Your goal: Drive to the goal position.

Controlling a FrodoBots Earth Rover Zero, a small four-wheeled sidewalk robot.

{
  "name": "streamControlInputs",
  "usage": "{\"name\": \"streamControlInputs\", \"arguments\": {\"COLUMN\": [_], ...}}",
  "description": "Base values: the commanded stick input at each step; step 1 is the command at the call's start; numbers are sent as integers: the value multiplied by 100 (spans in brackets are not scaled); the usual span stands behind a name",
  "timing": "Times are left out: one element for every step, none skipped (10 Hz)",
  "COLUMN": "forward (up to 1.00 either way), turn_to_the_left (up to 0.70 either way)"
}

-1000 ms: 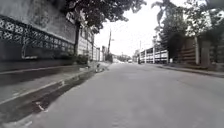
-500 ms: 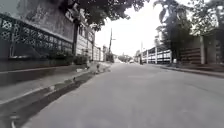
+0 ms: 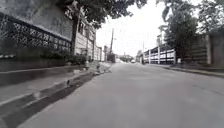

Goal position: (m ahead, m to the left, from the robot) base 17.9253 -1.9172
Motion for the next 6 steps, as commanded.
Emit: {"name": "streamControlInputs", "arguments": {"forward": [100,100,100,100,100,100], "turn_to_the_left": [0,0,0,0,0,0]}}
